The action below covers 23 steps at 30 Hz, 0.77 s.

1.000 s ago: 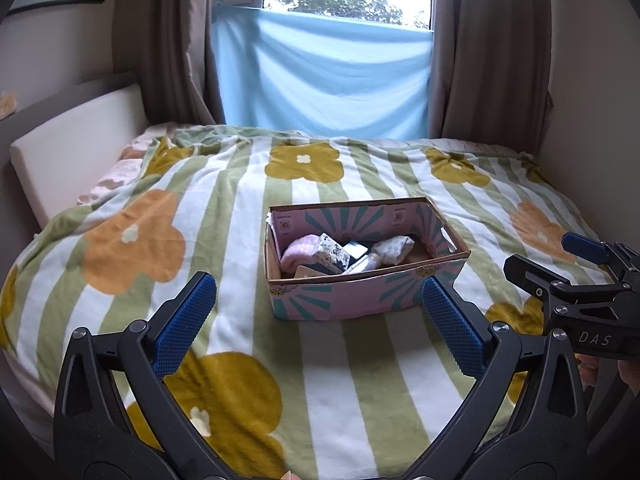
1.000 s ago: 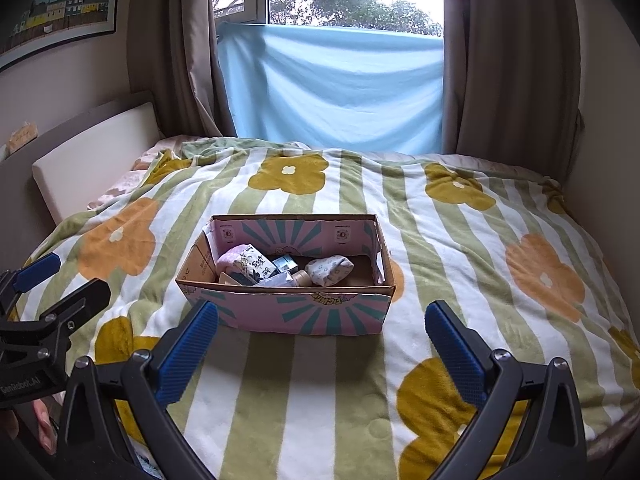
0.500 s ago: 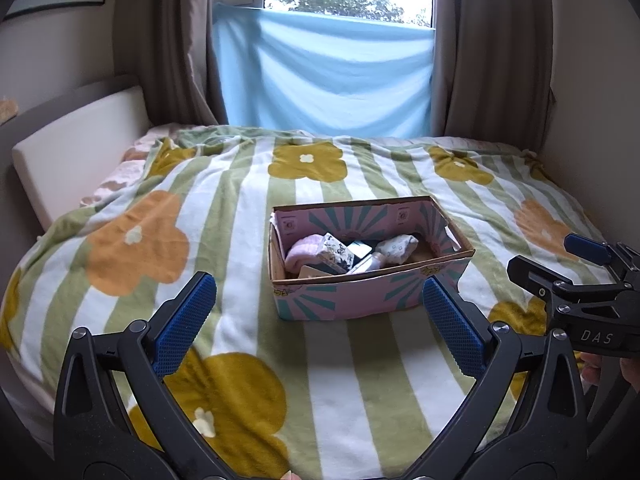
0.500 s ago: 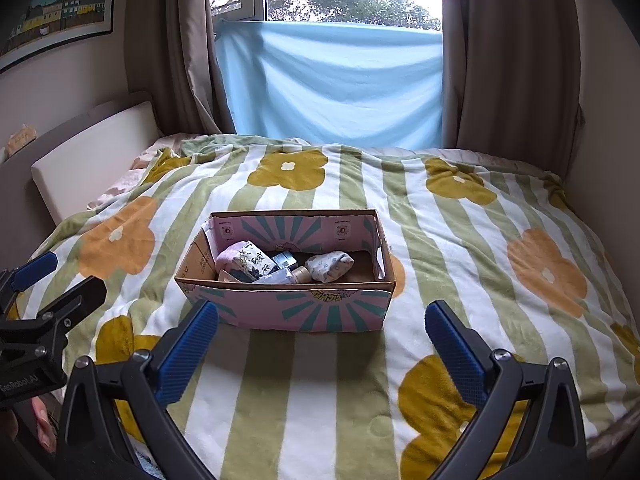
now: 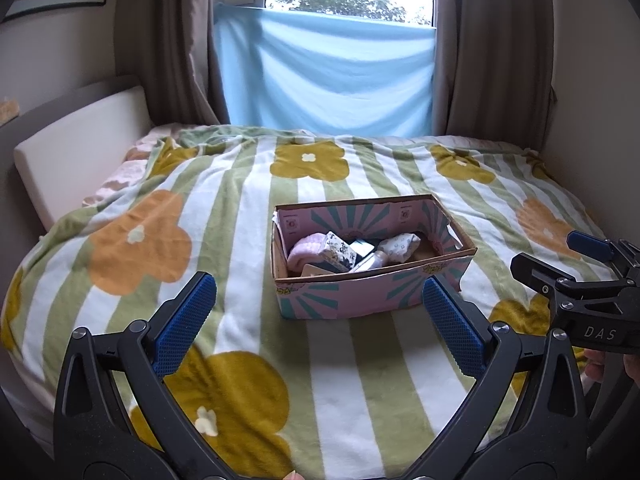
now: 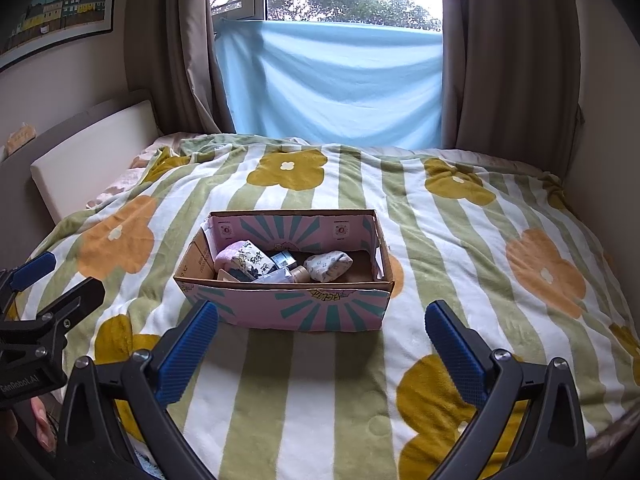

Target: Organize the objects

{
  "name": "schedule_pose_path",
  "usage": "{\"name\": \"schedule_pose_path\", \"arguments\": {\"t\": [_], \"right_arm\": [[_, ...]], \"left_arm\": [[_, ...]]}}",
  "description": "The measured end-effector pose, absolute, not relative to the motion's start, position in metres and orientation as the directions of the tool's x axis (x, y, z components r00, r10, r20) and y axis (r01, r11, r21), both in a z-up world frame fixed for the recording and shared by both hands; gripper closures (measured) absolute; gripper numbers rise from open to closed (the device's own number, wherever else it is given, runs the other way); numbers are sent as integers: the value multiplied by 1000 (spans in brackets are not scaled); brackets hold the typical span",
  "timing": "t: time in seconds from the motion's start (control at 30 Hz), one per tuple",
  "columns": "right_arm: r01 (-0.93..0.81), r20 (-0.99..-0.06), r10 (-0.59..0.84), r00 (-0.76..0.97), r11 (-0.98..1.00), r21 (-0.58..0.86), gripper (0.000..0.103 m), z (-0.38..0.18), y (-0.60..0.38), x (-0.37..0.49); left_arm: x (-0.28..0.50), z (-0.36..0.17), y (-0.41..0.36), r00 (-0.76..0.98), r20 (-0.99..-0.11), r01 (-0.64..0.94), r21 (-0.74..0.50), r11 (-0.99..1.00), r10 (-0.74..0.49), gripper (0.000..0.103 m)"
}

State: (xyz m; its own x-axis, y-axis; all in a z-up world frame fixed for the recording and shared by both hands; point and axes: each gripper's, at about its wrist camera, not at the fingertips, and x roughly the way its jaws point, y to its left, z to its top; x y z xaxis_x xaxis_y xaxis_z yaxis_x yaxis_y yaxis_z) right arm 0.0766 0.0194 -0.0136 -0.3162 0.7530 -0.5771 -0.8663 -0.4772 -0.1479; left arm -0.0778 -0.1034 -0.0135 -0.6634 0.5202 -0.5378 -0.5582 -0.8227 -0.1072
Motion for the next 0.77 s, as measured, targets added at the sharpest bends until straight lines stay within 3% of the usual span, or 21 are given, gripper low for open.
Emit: {"name": "schedule_pose_path", "arguments": {"t": [0.77], "right_arm": [[-865,-577,751,-321,-480,-143,1,-14,17,70]], "left_arm": [[-72,-15,-103,-639,-516,-584,-157,-796,571,0]]}}
